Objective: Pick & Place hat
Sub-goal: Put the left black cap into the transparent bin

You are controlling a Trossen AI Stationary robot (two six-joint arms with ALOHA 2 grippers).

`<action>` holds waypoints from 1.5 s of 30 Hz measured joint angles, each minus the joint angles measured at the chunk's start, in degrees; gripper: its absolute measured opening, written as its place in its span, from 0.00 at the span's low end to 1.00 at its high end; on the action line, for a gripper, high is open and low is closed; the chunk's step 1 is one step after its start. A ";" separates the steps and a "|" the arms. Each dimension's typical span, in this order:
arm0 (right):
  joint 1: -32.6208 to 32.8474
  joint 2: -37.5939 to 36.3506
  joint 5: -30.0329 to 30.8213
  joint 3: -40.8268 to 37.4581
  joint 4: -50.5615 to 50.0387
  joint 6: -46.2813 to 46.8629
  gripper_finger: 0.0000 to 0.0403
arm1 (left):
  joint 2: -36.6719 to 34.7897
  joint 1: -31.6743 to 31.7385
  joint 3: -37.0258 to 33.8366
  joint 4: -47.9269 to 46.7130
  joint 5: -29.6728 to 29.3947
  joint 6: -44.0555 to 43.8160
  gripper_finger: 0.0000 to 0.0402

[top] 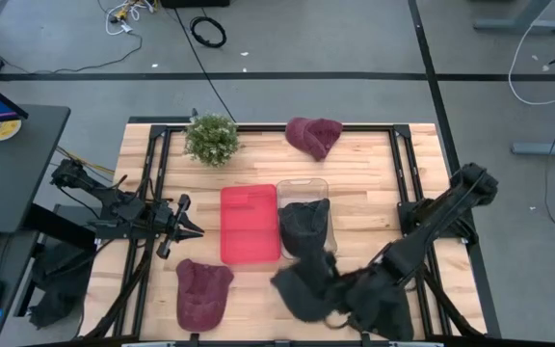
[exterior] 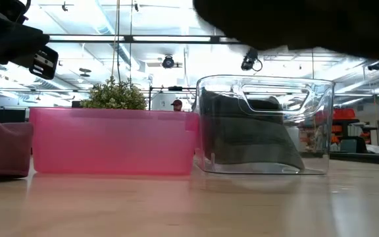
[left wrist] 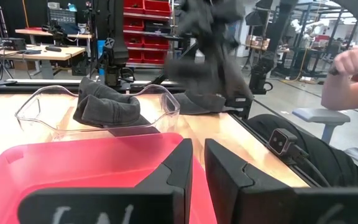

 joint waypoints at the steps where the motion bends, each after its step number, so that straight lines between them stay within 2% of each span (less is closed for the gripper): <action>1: -0.27 -1.71 2.92 0.00 -0.46 -0.64 0.02 | 0.02 0.01 0.01 -0.04 0.00 0.00 0.11; 3: -1.50 -5.10 8.04 0.00 -1.51 -1.51 0.02 | 0.00 0.00 0.01 0.02 0.00 -0.02 0.11; 5: -3.19 -8.09 10.04 0.00 -2.82 -2.68 0.02 | 0.02 0.01 0.01 0.00 0.00 -0.02 0.11; 11: -9.31 -12.46 9.16 0.00 -4.37 -4.36 0.01 | 0.01 0.01 0.01 0.02 0.00 0.00 0.11; 19: -17.05 -9.92 7.33 -0.05 -13.66 -1.27 0.01 | 0.02 0.00 0.01 0.02 0.00 -0.01 0.11; 24: -19.94 -6.83 4.46 -0.07 -14.10 0.15 0.01 | 0.02 -0.01 0.01 0.02 0.00 -0.02 0.11; 31: -24.63 -0.51 -2.49 -0.07 -15.92 0.82 0.01 | 0.02 0.01 0.01 0.00 0.00 0.00 0.11; 39: -30.43 6.26 -12.87 0.04 -15.90 2.77 0.01 | 0.00 0.00 0.01 0.02 0.00 0.00 0.11; 45: -33.49 9.73 -16.45 0.31 -15.24 2.98 0.01 | 0.00 0.01 0.01 0.02 0.00 0.00 0.11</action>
